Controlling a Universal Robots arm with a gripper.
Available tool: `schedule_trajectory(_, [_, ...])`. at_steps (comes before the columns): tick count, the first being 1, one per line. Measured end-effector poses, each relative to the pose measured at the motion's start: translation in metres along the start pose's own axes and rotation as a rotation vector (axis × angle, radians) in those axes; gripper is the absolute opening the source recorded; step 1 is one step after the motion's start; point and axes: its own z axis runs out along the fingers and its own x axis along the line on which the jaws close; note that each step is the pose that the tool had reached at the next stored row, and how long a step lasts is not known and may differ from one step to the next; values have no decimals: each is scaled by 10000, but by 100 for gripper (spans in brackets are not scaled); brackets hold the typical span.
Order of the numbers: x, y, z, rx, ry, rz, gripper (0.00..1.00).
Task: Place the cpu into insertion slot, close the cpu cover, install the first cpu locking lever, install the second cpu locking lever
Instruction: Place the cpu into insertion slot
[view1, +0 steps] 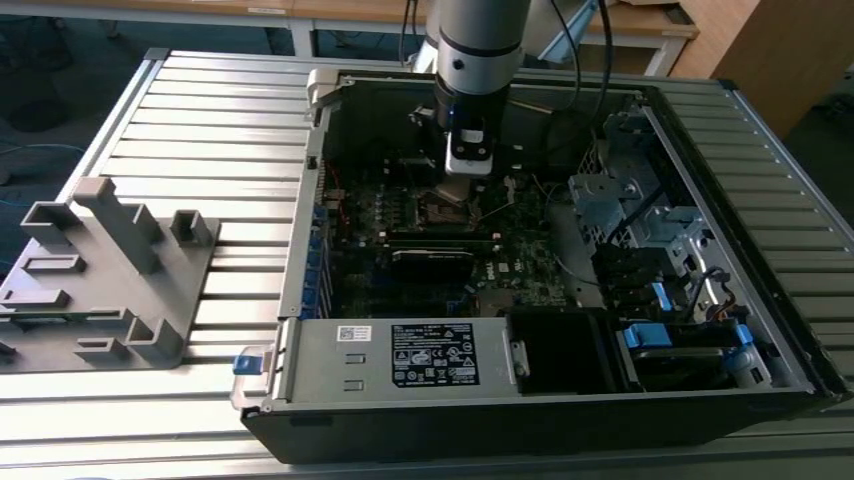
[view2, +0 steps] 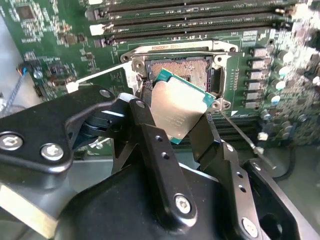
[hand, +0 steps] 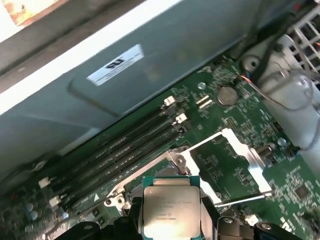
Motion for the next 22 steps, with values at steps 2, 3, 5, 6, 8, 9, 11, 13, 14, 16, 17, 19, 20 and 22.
schedule_trajectory(2, [0,0,2,-7,-32,374,54])
schedule_trajectory(3, [0,0,3,-10,-48,553,54])
schedule_trajectory(5, [0,0,5,-16,-79,912,54])
schedule_trajectory(6, [0,0,6,-19,-94,1090,54])
schedule_trajectory(8, [0,0,8,-25,-126,1459,54])
schedule_trajectory(9, [0,-1,9,-28,-141,1639,54])
schedule_trajectory(11, [0,-1,10,-34,-172,1997,54])
schedule_trajectory(13, [0,-1,13,-40,-203,2356,54])
schedule_trajectory(14, [0,-1,14,-44,-219,2541,54])
schedule_trajectory(16, [0,-2,17,-49,-252,2911,54])
schedule_trajectory(17, [0,-2,18,-53,-267,3088,54])
schedule_trajectory(19, [0,-2,21,-59,-298,3446,54])
schedule_trajectory(20, [0,-2,22,-62,-313,3627,54])
schedule_trajectory(22, [-1,-2,25,-67,-346,4000,54])
